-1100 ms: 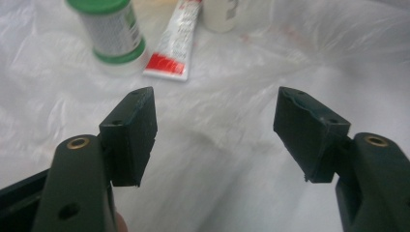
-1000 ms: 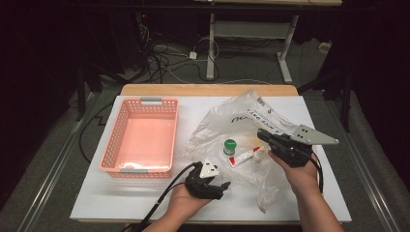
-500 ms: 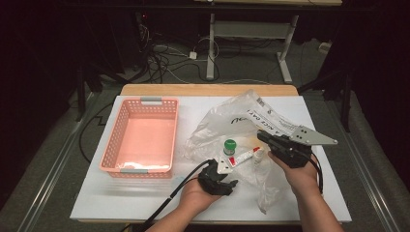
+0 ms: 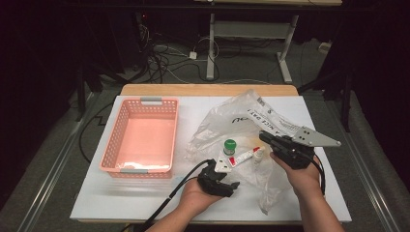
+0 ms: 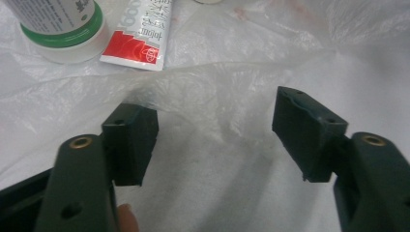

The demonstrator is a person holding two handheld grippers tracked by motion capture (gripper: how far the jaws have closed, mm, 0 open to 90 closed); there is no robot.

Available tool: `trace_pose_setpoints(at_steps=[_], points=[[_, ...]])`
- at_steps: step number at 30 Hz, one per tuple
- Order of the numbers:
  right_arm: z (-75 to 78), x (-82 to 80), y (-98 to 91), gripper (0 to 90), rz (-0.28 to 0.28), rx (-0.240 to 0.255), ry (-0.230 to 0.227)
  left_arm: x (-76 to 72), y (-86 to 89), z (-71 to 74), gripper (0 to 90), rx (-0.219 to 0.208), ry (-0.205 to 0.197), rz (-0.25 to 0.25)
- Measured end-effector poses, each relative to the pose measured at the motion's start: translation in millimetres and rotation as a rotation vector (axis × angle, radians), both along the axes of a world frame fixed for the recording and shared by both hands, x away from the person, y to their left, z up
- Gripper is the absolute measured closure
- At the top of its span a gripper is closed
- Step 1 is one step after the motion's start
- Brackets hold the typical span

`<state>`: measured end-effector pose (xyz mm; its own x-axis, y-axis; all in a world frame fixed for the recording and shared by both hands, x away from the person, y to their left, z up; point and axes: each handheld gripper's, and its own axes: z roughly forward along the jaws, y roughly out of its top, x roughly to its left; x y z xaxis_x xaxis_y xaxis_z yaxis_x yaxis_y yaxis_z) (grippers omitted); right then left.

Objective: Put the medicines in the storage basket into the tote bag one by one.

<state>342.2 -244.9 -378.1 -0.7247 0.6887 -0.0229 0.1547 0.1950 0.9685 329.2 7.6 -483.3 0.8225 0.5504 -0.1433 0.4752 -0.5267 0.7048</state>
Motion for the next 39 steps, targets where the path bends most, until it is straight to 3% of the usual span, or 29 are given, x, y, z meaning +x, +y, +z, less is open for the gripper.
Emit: trace_pose_setpoints(at_steps=[4, 8, 14, 16, 20, 28, 39], points=[[0.4, -0.5, -0.9, 90.0, -0.001, 0.002, -0.002, 3.6, 0.0, -0.1, 33.3, -0.066, 0.061, 0.021], [0.7, -1.3, -0.5, 90.0, -0.002, 0.003, -0.002, 10.5, 1.0, -0.9, 43.6, -0.108, 0.101, 0.05], [-0.8, -1.0, 0.4, 90.0, 0.0, -0.004, 0.002, 13.7, 1.6, -1.2, 86.5, -0.101, 0.096, 0.084], [-1.1, -1.0, 0.6, 90.0, 0.001, -0.006, 0.002, 12.4, 2.3, -0.3, 88.1, -0.109, 0.072, 0.08], [-1.4, -0.8, 0.4, 90.0, 0.0, -0.005, 0.001, 5.7, 6.4, 3.7, 88.4, -0.123, -0.014, 0.071], [-1.9, 0.6, -0.3, 90.0, -0.006, 0.005, 0.001, -12.0, 22.7, 23.1, 88.4, -0.145, -0.157, 0.059], [2.8, 0.9, 2.5, 90.0, -0.041, 0.013, -0.028, -13.1, 47.1, 59.6, 88.3, -0.24, -0.282, 0.114]])
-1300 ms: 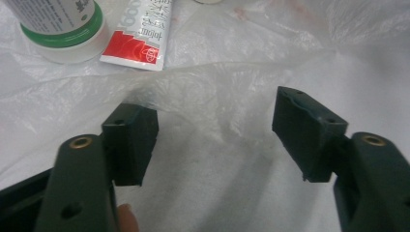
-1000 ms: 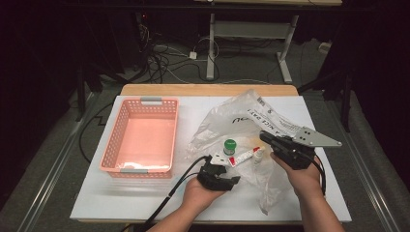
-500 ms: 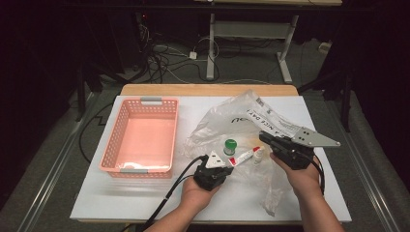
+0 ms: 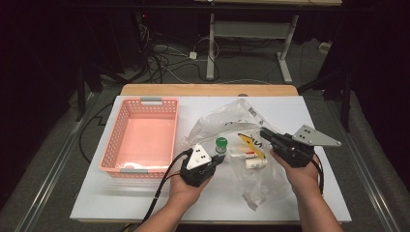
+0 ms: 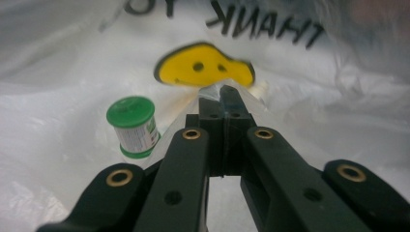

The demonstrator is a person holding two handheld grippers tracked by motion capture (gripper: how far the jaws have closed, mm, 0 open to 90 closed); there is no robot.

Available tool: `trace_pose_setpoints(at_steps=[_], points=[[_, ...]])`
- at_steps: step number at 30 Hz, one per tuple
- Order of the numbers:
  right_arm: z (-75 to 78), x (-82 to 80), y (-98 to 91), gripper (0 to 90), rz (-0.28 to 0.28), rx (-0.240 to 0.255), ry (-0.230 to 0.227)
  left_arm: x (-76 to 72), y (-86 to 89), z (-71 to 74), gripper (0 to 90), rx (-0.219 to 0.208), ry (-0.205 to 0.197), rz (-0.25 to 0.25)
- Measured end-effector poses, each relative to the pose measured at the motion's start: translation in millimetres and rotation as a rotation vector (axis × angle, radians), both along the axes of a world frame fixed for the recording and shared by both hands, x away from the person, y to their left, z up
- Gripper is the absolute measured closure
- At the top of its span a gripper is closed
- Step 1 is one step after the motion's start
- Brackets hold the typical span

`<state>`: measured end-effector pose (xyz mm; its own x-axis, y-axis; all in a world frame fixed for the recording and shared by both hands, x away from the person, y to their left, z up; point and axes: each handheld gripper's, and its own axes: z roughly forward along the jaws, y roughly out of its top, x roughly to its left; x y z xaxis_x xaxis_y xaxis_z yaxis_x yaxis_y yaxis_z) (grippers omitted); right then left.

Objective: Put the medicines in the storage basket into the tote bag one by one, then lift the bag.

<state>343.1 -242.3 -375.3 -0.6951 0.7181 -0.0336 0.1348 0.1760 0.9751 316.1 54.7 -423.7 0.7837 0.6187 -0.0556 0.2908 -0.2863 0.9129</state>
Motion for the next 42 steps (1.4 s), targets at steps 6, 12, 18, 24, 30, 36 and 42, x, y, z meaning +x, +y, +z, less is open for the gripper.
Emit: trace_pose_setpoints(at_steps=[6, 12, 18, 24, 30, 36, 42], points=[[3.4, -2.0, 2.8, 90.0, -0.019, -0.01, -0.022, 2.5, -0.7, 15.0, 88.3, -0.003, -0.062, 0.014], [13.3, 1.8, -0.4, 90.0, -0.07, 0.016, -0.06, 11.5, -5.5, 40.0, 88.4, -0.002, -0.132, 0.016], [24.8, 10.6, -5.2, 90.0, -0.11, 0.031, -0.086, 26.7, -12.4, 67.4, 88.3, 0.018, -0.208, 0.016], [44.9, 21.8, -5.7, 90.0, -0.135, 0.037, -0.12, 39.7, -16.8, 101.1, 88.4, -0.007, -0.274, 0.031], [72.3, 27.9, -5.4, 90.0, -0.159, 0.074, -0.174, 47.8, -21.2, 137.6, 88.3, -0.024, -0.332, 0.046], [103.6, 28.9, -9.2, 90.0, -0.191, 0.118, -0.233, 58.4, -29.2, 163.2, 88.3, -0.033, -0.369, 0.056], [133.2, 32.7, -17.8, 90.0, -0.231, 0.149, -0.285, 67.4, -36.1, 184.1, 88.3, -0.073, -0.409, 0.068]])
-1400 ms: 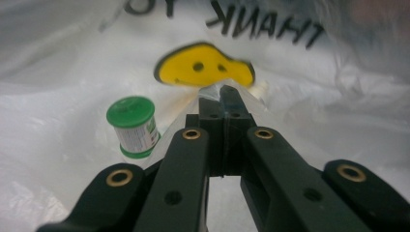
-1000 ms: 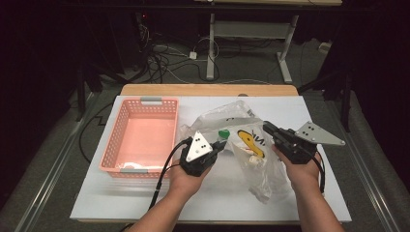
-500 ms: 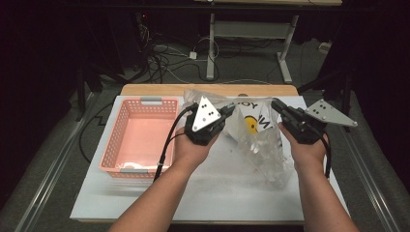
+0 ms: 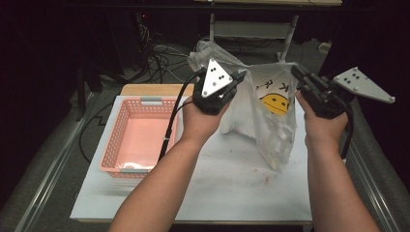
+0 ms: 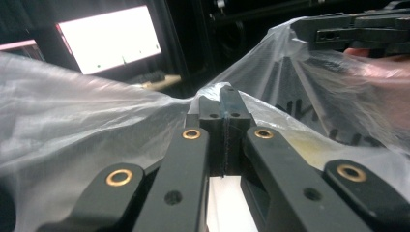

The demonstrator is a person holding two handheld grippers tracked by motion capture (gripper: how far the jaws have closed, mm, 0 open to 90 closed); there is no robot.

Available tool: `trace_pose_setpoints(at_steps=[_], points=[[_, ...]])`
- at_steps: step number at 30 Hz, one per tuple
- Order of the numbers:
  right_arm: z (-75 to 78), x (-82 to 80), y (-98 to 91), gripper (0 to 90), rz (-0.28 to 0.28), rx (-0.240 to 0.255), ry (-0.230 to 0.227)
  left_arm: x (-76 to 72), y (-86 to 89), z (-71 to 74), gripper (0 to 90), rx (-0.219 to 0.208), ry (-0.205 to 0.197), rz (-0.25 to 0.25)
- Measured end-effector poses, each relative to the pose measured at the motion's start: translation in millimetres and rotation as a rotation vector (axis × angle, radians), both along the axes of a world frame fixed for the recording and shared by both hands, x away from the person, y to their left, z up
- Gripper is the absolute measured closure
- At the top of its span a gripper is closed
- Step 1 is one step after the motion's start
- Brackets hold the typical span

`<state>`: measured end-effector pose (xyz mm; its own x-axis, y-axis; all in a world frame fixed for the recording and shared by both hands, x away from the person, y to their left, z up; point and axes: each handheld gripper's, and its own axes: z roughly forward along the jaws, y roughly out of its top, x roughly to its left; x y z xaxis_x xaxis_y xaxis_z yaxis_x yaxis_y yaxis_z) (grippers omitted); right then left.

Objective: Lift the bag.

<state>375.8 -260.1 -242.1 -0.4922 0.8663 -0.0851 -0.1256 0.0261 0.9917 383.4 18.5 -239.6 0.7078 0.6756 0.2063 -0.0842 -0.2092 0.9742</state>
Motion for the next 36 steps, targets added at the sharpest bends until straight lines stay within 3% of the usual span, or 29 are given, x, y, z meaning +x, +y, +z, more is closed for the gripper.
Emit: trace_pose_setpoints(at_steps=[4, 9, 12, 19, 23, 26, 32, 35, 36], points=[[5.6, 3.1, -4.6, 90.0, -0.013, 0.003, -0.003, 8.3, -3.6, -0.4, 88.3, 0.002, 0.011, 0.011], [-17.5, 10.2, -8.6, 90.0, -0.025, -0.01, 0.05, 16.8, 1.8, -23.2, 87.5, 0.008, 0.083, 0.02], [-33.3, 13.0, -10.3, 90.0, -0.027, -0.029, 0.088, 16.4, 10.6, -35.8, 76.5, 0.004, 0.127, 0.022], [-54.2, 12.9, -17.1, 90.0, -0.04, -0.039, 0.135, -7.2, 30.9, -58.5, 58.1, 0.019, 0.164, 0.005], [-56.5, 11.4, -19.3, 90.0, -0.041, -0.053, 0.135, -23.7, 40.3, -71.9, 50.2, -0.006, 0.195, -0.006], [-54.1, 7.6, -18.8, 89.6, -0.031, -0.059, 0.126, -33.7, 43.0, -87.4, 46.2, 0.006, 0.224, -0.017], [-47.0, -4.3, -22.1, 78.0, 0.01, -0.049, 0.119, -41.9, 48.7, -120.7, 40.1, 0.004, 0.325, -0.041], [-46.6, -12.4, -25.2, 71.9, 0.021, -0.051, 0.116, -43.7, 49.8, -135.4, 35.4, 0.037, 0.356, -0.033], [-46.7, -15.2, -26.5, 69.1, 0.024, -0.045, 0.119, -44.3, 50.6, -140.3, 33.8, 0.03, 0.367, -0.033]])
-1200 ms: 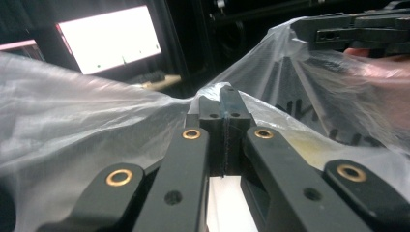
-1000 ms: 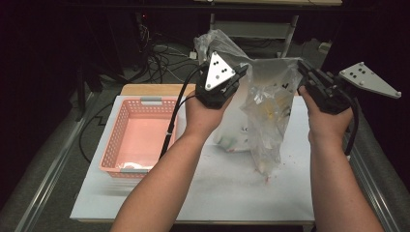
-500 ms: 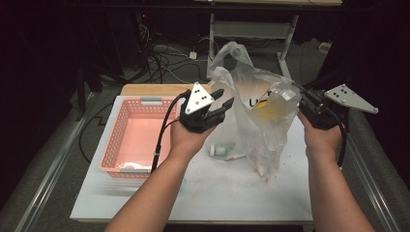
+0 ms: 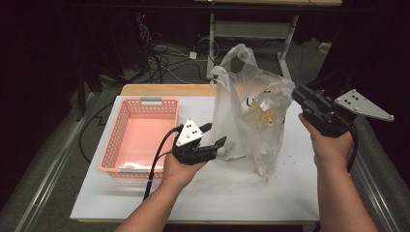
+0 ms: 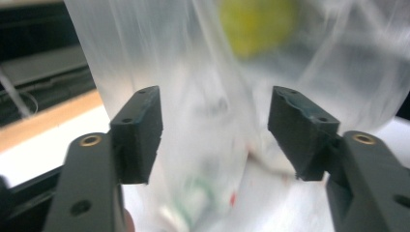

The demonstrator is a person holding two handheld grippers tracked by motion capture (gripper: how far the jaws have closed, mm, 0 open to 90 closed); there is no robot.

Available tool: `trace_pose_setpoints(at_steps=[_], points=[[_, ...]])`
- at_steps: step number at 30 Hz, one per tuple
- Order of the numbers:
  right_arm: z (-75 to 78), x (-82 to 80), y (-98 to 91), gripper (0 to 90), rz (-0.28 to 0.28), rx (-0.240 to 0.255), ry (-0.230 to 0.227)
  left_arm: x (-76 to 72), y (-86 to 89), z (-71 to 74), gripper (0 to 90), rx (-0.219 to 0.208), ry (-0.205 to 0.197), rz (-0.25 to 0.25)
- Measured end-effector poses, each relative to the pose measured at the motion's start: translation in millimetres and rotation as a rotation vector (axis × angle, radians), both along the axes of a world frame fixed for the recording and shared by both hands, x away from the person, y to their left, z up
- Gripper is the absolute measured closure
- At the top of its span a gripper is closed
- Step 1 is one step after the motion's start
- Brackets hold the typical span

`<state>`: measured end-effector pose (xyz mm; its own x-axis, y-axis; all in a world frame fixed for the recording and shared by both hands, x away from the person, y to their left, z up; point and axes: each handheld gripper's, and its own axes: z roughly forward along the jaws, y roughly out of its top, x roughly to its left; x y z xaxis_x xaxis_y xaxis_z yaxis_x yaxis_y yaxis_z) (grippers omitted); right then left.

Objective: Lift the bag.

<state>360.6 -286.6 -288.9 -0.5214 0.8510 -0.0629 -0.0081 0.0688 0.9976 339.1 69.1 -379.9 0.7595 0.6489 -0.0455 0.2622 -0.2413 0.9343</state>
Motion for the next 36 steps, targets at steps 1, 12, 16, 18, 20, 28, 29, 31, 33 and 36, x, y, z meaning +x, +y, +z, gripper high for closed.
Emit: trace_pose_setpoints(at_steps=[1, 12, 16, 18, 20, 28, 29, 31, 33, 36], points=[[-0.8, -2.8, -1.6, 67.0, 0.008, 0.001, 0.004, -1.0, 0.5, -4.6, 32.4, 0.003, 0.01, 0.001], [-51.2, -23.9, -9.0, 43.1, 0.033, -0.065, 0.118, -19.7, -6.6, -37.7, 14.9, 0.048, 0.061, -0.025], [-72.3, -28.1, -11.3, 36.2, 0.034, -0.082, 0.16, -24.2, -9.0, -45.8, 13.5, 0.057, 0.073, -0.036], [-82.3, -29.9, -13.0, 32.8, 0.037, -0.084, 0.187, -25.3, -8.6, -48.3, 9.5, 0.056, 0.079, -0.034], [-91.6, -33.2, -14.6, 28.9, 0.036, -0.078, 0.205, -25.8, -7.9, -50.9, 6.0, 0.059, 0.083, -0.03], [-128.2, -44.4, -19.1, 15.0, 0.019, -0.106, 0.284, -28.8, -10.5, -67.9, 0.0, 0.084, 0.113, -0.05], [-132.4, -46.4, -19.1, 13.8, 0.012, -0.104, 0.298, -29.5, -11.5, -71.4, 0.0, 0.091, 0.116, -0.056], [-140.5, -49.4, -20.0, 11.3, 0.005, -0.115, 0.315, -30.8, -13.2, -77.4, 0.0, 0.105, 0.119, -0.059], [-148.1, -51.5, -21.8, 7.7, 0.002, -0.119, 0.322, -31.8, -14.5, -81.9, 0.0, 0.111, 0.118, -0.059], [-160.1, -52.9, -22.6, 0.1, 0.002, -0.126, 0.34, -31.1, -14.8, -87.8, 0.0, 0.111, 0.128, -0.051]])
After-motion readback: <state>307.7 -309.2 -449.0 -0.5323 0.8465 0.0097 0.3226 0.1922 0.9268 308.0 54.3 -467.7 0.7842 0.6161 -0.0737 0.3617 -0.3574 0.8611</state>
